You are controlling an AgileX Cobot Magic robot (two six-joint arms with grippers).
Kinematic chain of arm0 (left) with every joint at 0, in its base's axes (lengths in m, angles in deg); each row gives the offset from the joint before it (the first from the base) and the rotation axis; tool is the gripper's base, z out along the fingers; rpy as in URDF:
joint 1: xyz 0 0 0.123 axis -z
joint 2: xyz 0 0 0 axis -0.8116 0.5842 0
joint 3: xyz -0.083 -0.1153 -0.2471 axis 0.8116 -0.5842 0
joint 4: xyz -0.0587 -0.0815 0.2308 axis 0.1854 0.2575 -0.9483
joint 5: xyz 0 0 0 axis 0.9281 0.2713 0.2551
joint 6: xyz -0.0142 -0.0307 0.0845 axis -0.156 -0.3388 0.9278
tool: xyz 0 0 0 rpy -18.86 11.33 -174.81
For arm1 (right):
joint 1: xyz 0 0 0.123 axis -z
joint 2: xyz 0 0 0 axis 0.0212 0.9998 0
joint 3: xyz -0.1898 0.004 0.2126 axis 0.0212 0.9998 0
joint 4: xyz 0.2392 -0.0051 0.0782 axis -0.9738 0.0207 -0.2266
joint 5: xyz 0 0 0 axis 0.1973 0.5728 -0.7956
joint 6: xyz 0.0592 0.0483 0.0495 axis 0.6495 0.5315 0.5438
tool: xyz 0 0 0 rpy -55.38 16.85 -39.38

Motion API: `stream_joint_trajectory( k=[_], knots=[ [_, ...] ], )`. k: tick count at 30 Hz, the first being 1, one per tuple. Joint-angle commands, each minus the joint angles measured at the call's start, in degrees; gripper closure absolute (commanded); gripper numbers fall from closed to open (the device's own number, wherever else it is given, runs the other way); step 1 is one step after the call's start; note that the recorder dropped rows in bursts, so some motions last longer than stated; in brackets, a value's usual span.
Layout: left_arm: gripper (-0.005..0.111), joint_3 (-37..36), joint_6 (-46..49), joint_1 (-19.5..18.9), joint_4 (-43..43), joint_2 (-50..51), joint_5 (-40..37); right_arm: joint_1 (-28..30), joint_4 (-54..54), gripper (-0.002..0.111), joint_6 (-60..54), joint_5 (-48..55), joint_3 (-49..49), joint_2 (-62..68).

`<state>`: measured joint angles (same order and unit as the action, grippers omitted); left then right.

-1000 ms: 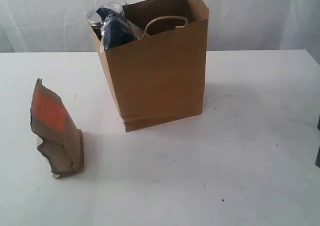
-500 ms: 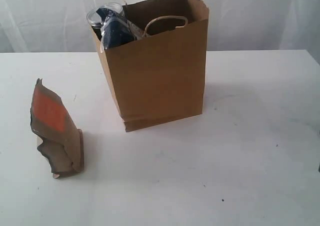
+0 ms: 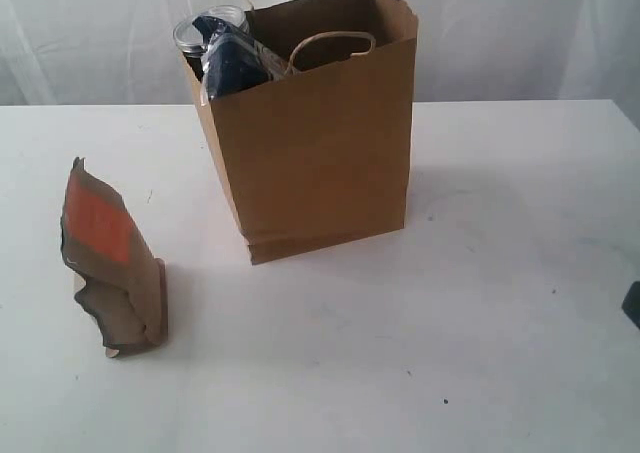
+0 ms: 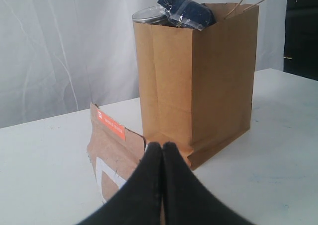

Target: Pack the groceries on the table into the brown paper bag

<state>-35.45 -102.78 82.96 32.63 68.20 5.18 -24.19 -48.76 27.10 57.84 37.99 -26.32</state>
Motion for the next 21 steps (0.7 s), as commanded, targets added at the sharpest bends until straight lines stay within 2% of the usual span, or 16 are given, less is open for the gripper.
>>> stream_joint_trajectory(
  k=[1, 5, 9, 21],
  knots=[
    [0.107, -0.15, 0.17, -0.04, -0.41, -0.29, 0.62, 0.18, -0.24, 0.108, -0.4, -1.26, 6.19, -5.84],
    [0.107, -0.15, 0.17, -0.04, -0.41, -0.29, 0.62, 0.18, -0.24, 0.108, -0.4, -1.26, 10.55, -9.99],
    [0.107, -0.15, 0.17, -0.04, -0.41, -0.29, 0.62, 0.18, -0.24, 0.108, -0.4, 4.03, 10.55, -12.97],
    [0.107, -0.15, 0.17, -0.04, -0.41, -0.29, 0.62, 0.18, -0.14, 0.108, -0.4, 4.03, 10.55, -14.12]
  ],
)
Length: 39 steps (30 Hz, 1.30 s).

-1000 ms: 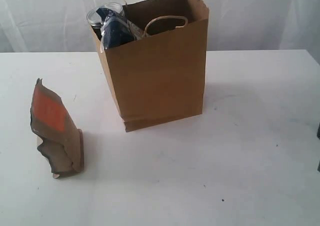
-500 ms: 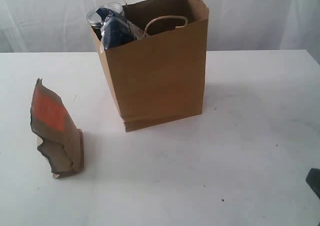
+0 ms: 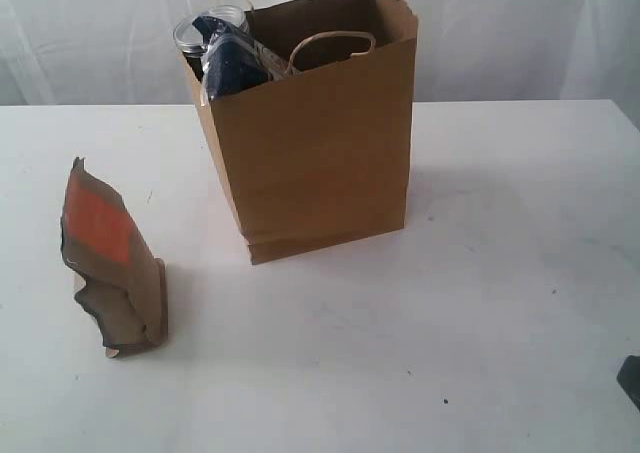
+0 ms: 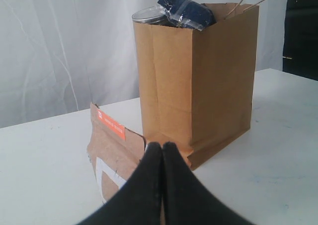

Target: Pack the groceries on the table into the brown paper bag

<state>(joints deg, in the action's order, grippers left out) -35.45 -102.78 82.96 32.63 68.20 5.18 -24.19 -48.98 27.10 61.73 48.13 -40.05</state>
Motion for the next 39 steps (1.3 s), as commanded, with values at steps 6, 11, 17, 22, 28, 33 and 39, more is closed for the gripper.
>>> stream_joint_trajectory(
  k=[6, 11, 17, 22, 28, 33, 39],
  knots=[
    [0.107, -0.15, 0.17, -0.04, -0.41, -0.29, 0.62, 0.18, 0.21, 0.108, -0.52, 0.14, 0.41, -0.39],
    [0.107, -0.15, 0.17, -0.04, -0.41, -0.29, 0.62, 0.18, 0.21, 0.108, -9.71, 0.14, 0.41, -0.39],
    [0.107, -0.15, 0.17, -0.04, -0.41, -0.29, 0.62, 0.18, 0.21, 0.108, -22.39, -0.23, 0.41, -0.39],
    [0.107, -0.15, 0.17, -0.04, -0.41, -0.29, 0.62, 0.18, 0.21, 0.108, -26.14, -0.23, 0.41, -0.39],
    [0.107, -0.15, 0.17, -0.04, -0.41, -0.29, 0.62, 0.18, -0.02, 0.108, -26.01, -0.23, 0.41, -0.39],
    [0.107, -0.15, 0.17, -0.04, -0.41, -0.29, 0.62, 0.18, -0.02, 0.108, -26.01, -0.23, 0.41, -0.39],
    [0.107, -0.15, 0.17, -0.04, -0.41, -0.29, 0.62, 0.18, -0.02, 0.108, -26.01, -0.23, 0.41, -0.39]
  ],
)
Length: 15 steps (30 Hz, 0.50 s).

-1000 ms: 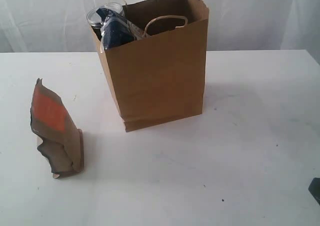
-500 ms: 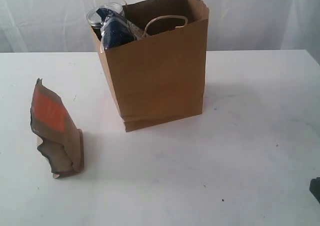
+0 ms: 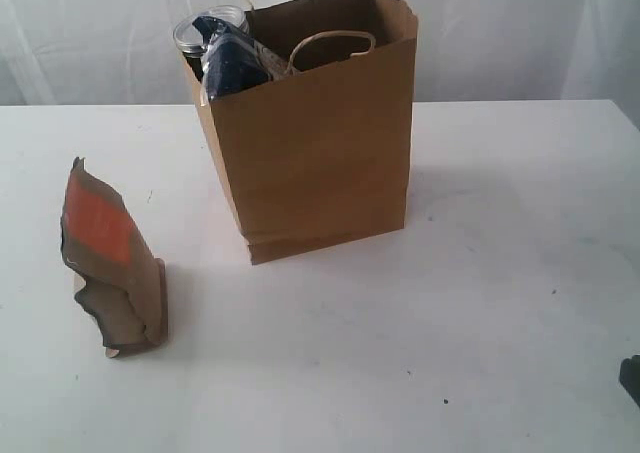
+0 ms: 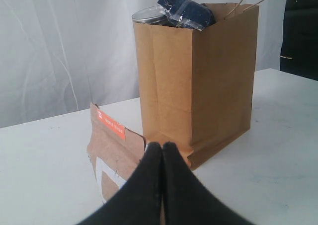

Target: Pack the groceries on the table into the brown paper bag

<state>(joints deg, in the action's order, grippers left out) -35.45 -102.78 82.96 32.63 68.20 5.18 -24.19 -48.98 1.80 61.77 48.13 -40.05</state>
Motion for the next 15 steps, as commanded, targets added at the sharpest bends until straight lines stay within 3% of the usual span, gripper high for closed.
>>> stream_joint_trajectory(
  k=[1, 12, 15],
  knots=[
    [0.107, -0.15, 0.17, -0.04, -0.41, -0.29, 0.62, 0.18, -0.02, 0.108, -0.71, -0.26, 0.41, -0.39],
    [0.107, -0.15, 0.17, -0.04, -0.41, -0.29, 1.47, 0.18, -0.02, 0.108, -0.71, -0.26, 0.41, -0.39],
    [0.107, -0.15, -5.63, -0.04, -0.41, -0.29, 4.19, 0.18, -0.02, 0.108, -0.71, -0.26, 0.41, -0.39]
  ],
)
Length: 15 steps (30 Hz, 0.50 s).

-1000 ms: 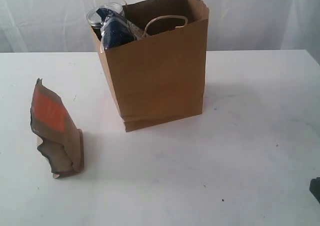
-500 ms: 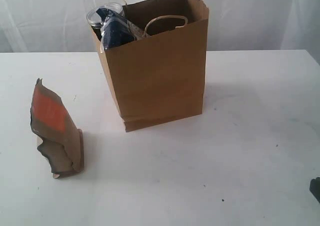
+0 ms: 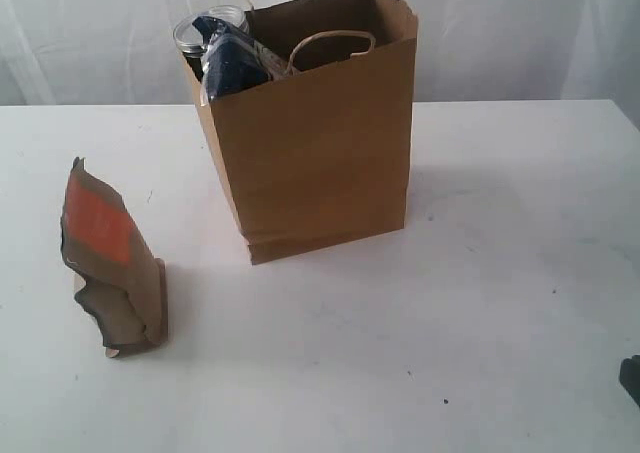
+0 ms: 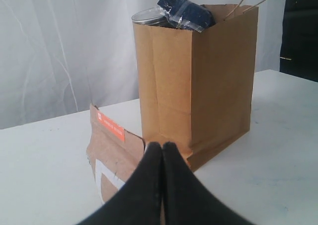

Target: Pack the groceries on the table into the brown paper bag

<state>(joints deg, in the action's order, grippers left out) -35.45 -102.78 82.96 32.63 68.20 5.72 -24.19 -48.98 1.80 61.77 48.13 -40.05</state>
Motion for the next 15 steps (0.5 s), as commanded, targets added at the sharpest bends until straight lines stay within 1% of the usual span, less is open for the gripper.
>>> stream_joint_trajectory(
  k=[1, 3, 4, 10, 15],
  knots=[
    [0.107, -0.15, -8.8, -0.04, -0.17, -0.29, 4.75, 0.18, -0.02, 0.108, -0.71, -0.26, 0.41, -0.39],
    [0.107, -0.15, -14.76, -0.04, -0.17, -0.29, 7.65, 0.18, -0.02, 0.108, -0.71, -0.26, 0.41, -0.39],
    [0.107, -0.15, -15.6, -0.04, -0.17, -0.29, 9.08, 0.18, -0.02, 0.108, -0.71, -0.26, 0.41, -0.39],
    [0.107, -0.15, -15.55, -0.04, 0.09, -0.29, 18.89, 0.18, -0.02, 0.108, -0.71, -0.26, 0.41, -0.39],
    [0.107, -0.15, -15.55, -0.04, 0.09, -0.29, 23.9, 0.18, -0.02, 0.108, -0.71, -0.26, 0.41, -0.39]
  ],
)
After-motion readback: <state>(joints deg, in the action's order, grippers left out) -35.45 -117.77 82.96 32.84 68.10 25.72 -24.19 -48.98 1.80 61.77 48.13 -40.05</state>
